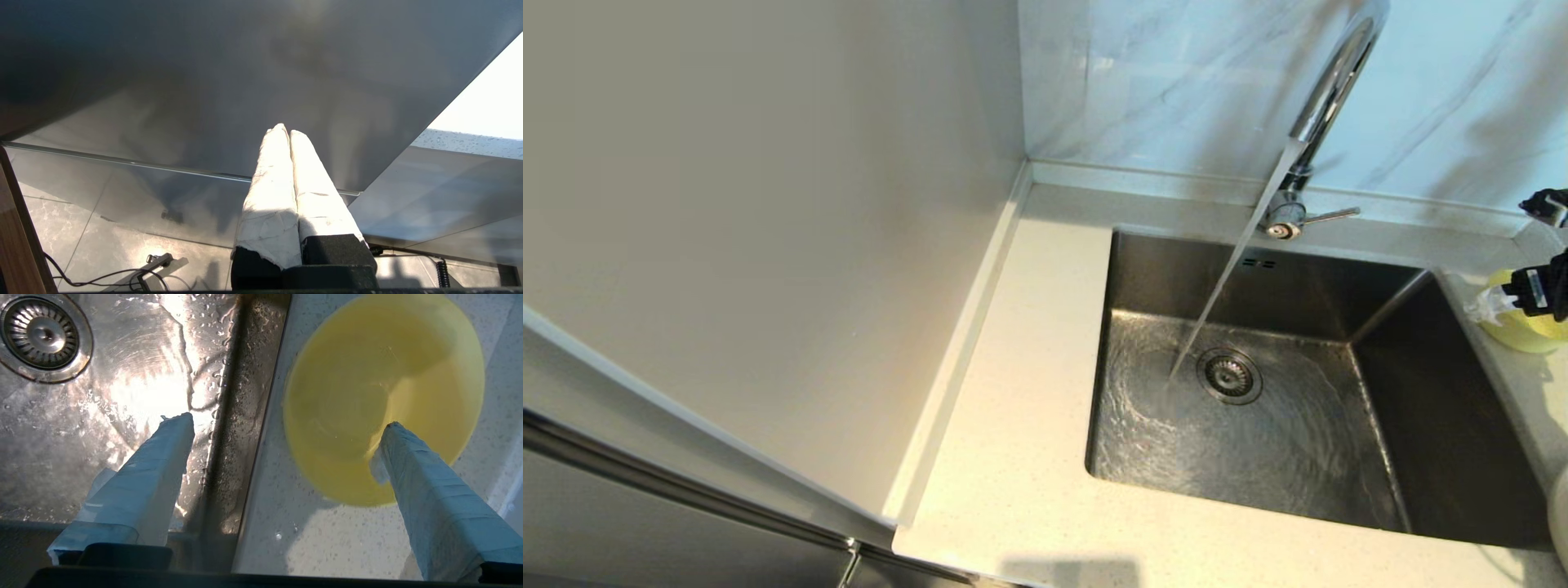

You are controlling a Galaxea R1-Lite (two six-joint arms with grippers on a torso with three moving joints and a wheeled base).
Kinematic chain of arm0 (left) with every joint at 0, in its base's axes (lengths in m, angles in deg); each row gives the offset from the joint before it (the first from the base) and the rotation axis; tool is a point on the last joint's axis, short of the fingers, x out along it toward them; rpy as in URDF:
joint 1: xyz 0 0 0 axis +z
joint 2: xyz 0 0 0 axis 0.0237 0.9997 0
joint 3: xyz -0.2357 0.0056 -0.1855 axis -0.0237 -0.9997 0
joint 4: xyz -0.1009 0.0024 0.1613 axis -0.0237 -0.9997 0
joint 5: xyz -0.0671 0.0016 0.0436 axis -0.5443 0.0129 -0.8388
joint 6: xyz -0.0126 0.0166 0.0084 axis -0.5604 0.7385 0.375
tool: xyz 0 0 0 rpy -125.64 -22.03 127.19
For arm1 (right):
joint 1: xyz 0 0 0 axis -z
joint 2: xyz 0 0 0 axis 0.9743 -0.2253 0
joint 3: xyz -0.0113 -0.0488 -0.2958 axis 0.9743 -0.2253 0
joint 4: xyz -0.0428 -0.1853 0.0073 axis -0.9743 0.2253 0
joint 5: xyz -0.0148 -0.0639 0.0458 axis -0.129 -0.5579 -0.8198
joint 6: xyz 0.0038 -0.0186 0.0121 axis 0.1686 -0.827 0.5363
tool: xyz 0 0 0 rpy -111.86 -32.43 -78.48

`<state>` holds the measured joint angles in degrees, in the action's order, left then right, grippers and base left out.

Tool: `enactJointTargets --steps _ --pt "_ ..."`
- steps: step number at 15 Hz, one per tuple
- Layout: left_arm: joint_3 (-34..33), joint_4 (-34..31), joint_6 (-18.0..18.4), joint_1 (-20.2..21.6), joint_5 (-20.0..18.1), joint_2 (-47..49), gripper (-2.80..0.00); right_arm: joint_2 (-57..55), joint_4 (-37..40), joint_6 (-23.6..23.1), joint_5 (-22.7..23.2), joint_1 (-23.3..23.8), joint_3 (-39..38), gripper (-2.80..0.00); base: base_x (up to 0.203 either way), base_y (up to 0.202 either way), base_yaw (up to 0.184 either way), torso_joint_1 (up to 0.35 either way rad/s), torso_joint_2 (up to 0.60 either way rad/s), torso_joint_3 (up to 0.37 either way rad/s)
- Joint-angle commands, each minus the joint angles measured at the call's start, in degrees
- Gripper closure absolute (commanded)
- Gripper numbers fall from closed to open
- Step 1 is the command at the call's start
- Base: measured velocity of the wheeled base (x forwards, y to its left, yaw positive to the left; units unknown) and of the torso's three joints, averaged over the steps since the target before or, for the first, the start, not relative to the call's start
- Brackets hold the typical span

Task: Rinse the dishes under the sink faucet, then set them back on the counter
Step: Pick up the bowl

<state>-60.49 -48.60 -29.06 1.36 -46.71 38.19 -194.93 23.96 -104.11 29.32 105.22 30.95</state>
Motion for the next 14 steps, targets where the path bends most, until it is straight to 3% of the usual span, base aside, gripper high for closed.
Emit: enactJointTargets --steps 1,11,12,14 --pt "0.0 0.0 0.0 0.0 0.0 0.0 0.00 -2.6 0.2 0.0 -0.3 0.1 1.4 -2.80 0.000 0.000 0.000 0.000 0.00 0.000" --pt "0.0 0.0 0.0 0.0 0.0 0.0 0.00 -4.7 -0.1 -0.2 -2.4 0.1 3.3 -2.80 0.000 0.000 0.000 0.000 0.00 0.000" --pt "0.0 0.0 0.0 0.0 0.0 0.0 0.00 -4.6 -0.1 -0.2 -2.8 0.1 2.9 0.00 0.000 0.000 0.000 0.000 0.00 0.000" --pt "0.0 0.0 0.0 0.0 0.0 0.0 0.00 -4.2 0.0 -0.2 -2.9 0.0 2.1 0.00 0.000 0.000 0.000 0.000 0.00 0.000"
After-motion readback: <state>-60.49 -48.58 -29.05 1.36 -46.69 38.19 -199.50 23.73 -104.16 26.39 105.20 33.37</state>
